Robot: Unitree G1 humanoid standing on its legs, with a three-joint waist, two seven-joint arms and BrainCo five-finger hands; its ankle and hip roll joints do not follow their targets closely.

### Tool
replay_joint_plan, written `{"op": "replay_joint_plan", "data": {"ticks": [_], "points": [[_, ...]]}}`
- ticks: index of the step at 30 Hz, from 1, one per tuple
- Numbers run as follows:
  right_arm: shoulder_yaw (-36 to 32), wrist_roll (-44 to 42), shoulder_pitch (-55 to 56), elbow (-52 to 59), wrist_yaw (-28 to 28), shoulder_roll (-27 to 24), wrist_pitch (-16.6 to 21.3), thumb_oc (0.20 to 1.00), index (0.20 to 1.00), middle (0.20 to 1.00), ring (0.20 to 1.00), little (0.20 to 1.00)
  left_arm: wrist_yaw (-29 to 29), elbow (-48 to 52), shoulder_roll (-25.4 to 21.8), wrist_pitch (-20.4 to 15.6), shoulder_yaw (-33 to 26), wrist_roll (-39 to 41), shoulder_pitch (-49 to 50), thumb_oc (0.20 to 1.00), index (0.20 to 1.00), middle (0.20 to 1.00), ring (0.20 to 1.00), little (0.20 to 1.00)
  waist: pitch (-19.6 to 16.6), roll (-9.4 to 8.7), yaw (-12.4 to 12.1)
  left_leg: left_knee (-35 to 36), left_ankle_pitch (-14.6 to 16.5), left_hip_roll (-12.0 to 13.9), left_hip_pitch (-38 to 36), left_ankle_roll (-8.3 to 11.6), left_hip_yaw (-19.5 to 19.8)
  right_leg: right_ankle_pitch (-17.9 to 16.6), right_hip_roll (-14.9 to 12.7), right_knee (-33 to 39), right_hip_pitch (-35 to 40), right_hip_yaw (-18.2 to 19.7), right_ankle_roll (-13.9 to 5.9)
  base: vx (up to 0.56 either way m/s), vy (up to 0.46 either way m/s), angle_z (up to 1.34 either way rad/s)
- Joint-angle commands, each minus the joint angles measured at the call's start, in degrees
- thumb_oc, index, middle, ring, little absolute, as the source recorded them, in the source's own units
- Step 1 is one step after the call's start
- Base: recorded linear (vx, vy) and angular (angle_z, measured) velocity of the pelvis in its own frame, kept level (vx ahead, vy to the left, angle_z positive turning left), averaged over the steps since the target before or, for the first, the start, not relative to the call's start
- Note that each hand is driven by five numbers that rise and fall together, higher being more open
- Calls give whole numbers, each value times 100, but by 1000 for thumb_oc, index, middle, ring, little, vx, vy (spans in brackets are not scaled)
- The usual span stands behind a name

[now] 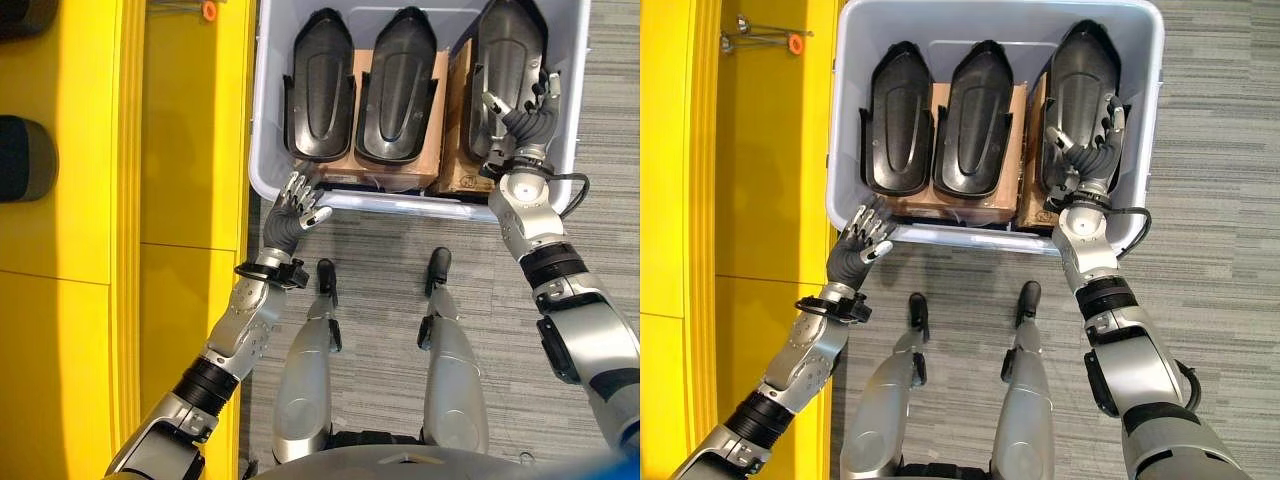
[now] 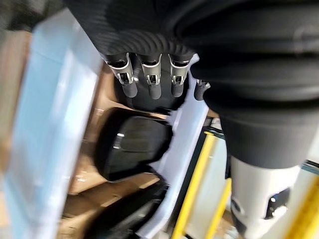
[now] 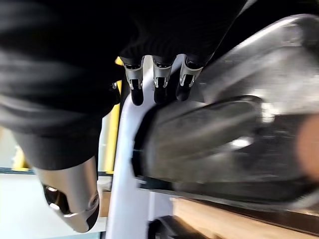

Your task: Move parts from the plastic box to the shelf.

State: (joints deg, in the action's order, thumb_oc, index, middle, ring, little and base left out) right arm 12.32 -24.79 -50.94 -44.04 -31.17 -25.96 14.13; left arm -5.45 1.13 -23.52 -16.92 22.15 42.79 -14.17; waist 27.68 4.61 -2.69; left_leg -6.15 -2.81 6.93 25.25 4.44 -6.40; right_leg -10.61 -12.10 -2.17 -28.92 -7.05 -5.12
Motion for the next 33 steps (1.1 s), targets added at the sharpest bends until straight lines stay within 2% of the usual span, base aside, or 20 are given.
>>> {"op": "replay_joint_plan", "data": {"ticks": [1,9,10,19,33], "points": [[198,-8,-354,359,54,-315,296,1000,1000,1000,1000,1000,-132,852,-305,-486,-115,55,159,1000,1000,1000,1000,1000,-209,24,12,-191,-36,241,317,146,515,844,-352,-988,-172,231,-291,22,-14,7],[323,-73,-302,66,231,-251,275,1000,1000,1000,1000,1000,-186,1392,-481,-752,-461,41,-8,1000,1000,1000,1000,1000,-198,-15,-37,-269,-1,207,404,121,591,870,-327,-1013,-191,247,-257,15,-1,6],[400,-161,-401,-356,323,-215,212,1000,1000,1000,1000,1000,-223,1444,-571,-793,-478,-90,-149,1000,1000,1000,1000,1000,-199,-20,-60,-279,9,196,433,113,610,863,-325,-1015,-214,255,-250,13,16,4],[668,-326,-693,-1111,523,-56,67,1000,1000,1000,1000,1000,-257,1471,-545,-861,-485,-53,-309,1000,1000,1000,1000,1000,-201,-53,-89,-314,23,182,496,96,660,881,-292,-1032,-243,275,-244,3,4,2],[1175,-160,-419,-621,840,507,-40,1000,1000,1000,1000,1000,-230,1388,-560,-836,-496,9,-245,1000,1000,1000,1000,1000,-230,-139,-141,-338,41,141,465,65,749,881,-287,-1000,-91,223,-241,0,0,0]]}}
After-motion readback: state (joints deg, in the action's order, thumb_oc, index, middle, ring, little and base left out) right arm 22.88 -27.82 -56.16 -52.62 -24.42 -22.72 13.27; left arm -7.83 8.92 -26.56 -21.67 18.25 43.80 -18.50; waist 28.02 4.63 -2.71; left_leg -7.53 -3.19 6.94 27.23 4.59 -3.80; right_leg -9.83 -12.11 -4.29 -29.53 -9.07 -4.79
